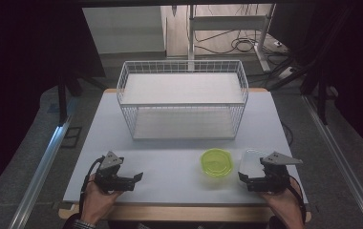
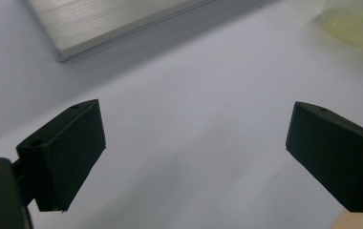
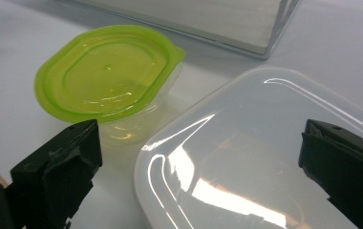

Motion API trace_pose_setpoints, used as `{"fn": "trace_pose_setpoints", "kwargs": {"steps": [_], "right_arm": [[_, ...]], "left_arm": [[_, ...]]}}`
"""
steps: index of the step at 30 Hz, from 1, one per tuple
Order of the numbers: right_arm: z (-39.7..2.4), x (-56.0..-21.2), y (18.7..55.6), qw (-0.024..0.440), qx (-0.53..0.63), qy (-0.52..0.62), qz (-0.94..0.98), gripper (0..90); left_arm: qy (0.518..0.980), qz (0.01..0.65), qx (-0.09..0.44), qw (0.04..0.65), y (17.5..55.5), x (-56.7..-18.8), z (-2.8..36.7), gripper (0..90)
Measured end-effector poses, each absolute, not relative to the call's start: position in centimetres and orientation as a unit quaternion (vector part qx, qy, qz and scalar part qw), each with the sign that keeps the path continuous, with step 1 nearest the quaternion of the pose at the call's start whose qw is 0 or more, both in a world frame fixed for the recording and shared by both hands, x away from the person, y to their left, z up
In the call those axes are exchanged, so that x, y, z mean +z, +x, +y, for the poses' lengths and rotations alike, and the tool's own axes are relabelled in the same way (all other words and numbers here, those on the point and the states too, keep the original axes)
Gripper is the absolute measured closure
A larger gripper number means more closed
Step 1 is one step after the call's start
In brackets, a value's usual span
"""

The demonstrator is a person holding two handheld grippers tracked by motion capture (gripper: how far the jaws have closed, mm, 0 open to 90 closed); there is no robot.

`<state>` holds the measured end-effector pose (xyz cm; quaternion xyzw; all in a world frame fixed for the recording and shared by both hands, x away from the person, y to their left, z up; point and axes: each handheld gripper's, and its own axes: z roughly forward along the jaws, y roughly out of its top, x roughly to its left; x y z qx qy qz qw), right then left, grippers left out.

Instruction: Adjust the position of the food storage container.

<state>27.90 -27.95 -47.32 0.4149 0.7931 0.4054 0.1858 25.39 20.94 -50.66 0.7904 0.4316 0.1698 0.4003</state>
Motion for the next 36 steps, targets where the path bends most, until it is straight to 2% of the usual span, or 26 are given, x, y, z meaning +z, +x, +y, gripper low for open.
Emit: {"fn": "trace_pose_setpoints", "kwargs": {"steps": [4,5,9,19,23,24,25,26,29,30,31,32,34,36], "right_arm": [[-28.0,-46.9,27.7,0.202,0.415,0.416,0.784,7.9],[-28.2,-46.9,27.7,0.205,0.417,0.419,0.78,11.8],[-28.8,-46.8,27.8,0.201,0.426,0.424,0.774,16.8],[-28.5,-47.0,27.7,0.199,0.421,0.415,0.782,22.0],[-28.4,-46.8,27.6,0.202,0.42,0.413,0.782,28.7],[-28.3,-46.7,27.6,0.202,0.419,0.411,0.784,31.4],[-28.1,-46.6,27.5,0.2,0.415,0.407,0.789,40.3],[-28.1,-46.6,27.5,0.2,0.415,0.407,0.789,40.3],[-27.4,-46.5,27.5,0.199,0.406,0.388,0.803,52.2],[-27.1,-46.4,27.5,0.197,0.406,0.386,0.805,57.0],[-26.4,-46.3,27.7,0.183,0.407,0.382,0.809,70.1],[-26.4,-46.3,27.7,0.183,0.407,0.382,0.809,70.1],[-25.6,-46.3,28.1,0.18,0.392,0.383,0.817,84.1],[-24.8,-46.3,28.6,0.178,0.379,0.385,0.822,89.4]], "left_arm": [[0.799,0.423,0.177,0.39,25.3,-50.9,20.5,9.6],[0.799,0.423,0.176,0.39,25.3,-51.0,20.5,11.4],[0.798,0.422,0.169,0.396,25.4,-51.1,20.6,14.2],[0.801,0.41,0.165,0.403,25.4,-51.1,20.2,18.5],[0.801,0.407,0.165,0.406,25.3,-51.1,19.9,20.4],[0.803,0.406,0.166,0.405,25.3,-51.1,19.8,20.7],[0.803,0.405,0.167,0.404,25.3,-51.1,19.8,20.8],[0.804,0.405,0.167,0.403,25.3,-51.1,19.8,20.8],[0.804,0.405,0.168,0.402,25.3,-51.1,19.7,21.1],[0.804,0.405,0.168,0.402,25.3,-51.1,19.7,21.1],[0.804,0.405,0.168,0.402,25.3,-51.1,19.7,21.2],[0.804,0.405,0.168,0.402,25.3,-51.1,19.7,21.2],[0.804,0.405,0.169,0.402,25.3,-51.1,19.7,21.2],[0.804,0.404,0.169,0.402,25.4,-51.1,19.6,21.2]]}}
